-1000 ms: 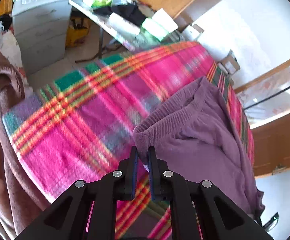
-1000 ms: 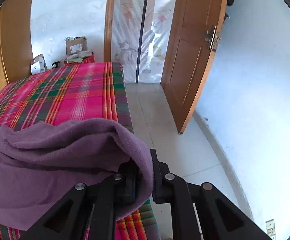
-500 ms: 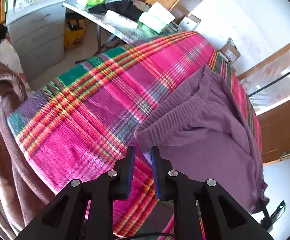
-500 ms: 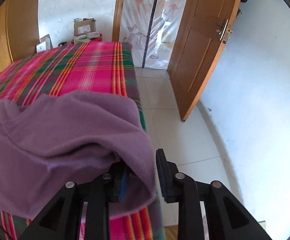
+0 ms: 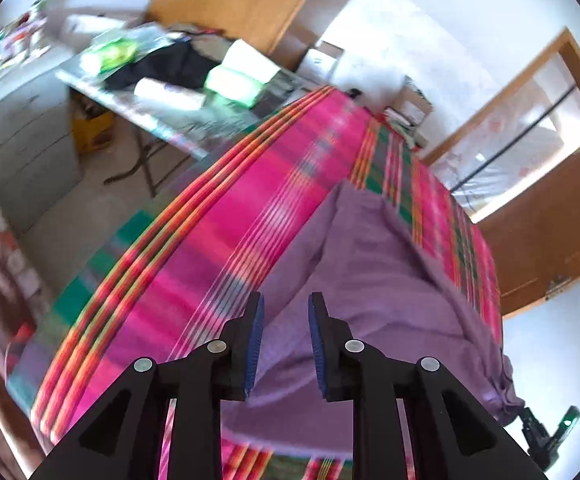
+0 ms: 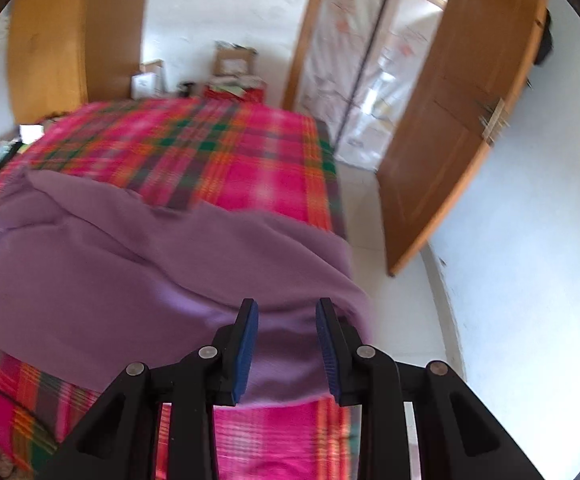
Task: Fold clothes
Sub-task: 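Release the fleece with both grippers and reposition over the pants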
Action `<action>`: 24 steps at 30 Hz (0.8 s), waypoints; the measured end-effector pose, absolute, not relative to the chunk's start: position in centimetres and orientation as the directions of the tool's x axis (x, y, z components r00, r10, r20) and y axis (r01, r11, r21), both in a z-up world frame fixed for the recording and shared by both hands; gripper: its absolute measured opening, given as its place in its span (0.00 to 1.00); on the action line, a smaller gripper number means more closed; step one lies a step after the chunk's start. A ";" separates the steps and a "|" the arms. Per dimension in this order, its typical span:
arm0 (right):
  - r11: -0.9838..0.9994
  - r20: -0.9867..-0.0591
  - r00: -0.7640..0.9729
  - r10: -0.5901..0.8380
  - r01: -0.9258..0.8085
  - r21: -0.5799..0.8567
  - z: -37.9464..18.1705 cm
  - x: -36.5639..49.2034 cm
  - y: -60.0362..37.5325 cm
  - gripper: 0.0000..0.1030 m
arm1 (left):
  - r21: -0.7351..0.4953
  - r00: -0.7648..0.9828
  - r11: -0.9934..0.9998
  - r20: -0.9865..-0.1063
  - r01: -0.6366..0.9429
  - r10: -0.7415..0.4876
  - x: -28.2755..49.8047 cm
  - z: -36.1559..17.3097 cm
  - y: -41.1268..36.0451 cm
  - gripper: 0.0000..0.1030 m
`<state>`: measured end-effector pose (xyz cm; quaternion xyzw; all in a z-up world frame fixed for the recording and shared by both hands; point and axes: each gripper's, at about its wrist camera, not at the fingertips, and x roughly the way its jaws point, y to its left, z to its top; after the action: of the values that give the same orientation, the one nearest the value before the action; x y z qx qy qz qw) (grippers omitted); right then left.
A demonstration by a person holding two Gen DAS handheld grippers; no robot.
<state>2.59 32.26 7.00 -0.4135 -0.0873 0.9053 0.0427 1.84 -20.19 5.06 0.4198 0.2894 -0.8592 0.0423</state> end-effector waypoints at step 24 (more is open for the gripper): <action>-0.905 -0.803 -0.581 -0.135 0.403 -0.140 3.1 -9.2 11.6 0.30 | -0.573 -0.471 -0.810 -0.753 0.123 0.460 -15.4 0.9 -19.2 0.34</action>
<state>-9.15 11.55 3.08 -0.4311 -0.1554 0.8754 -0.1536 -15.38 -19.18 0.95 0.5036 0.2897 -0.8072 -0.1044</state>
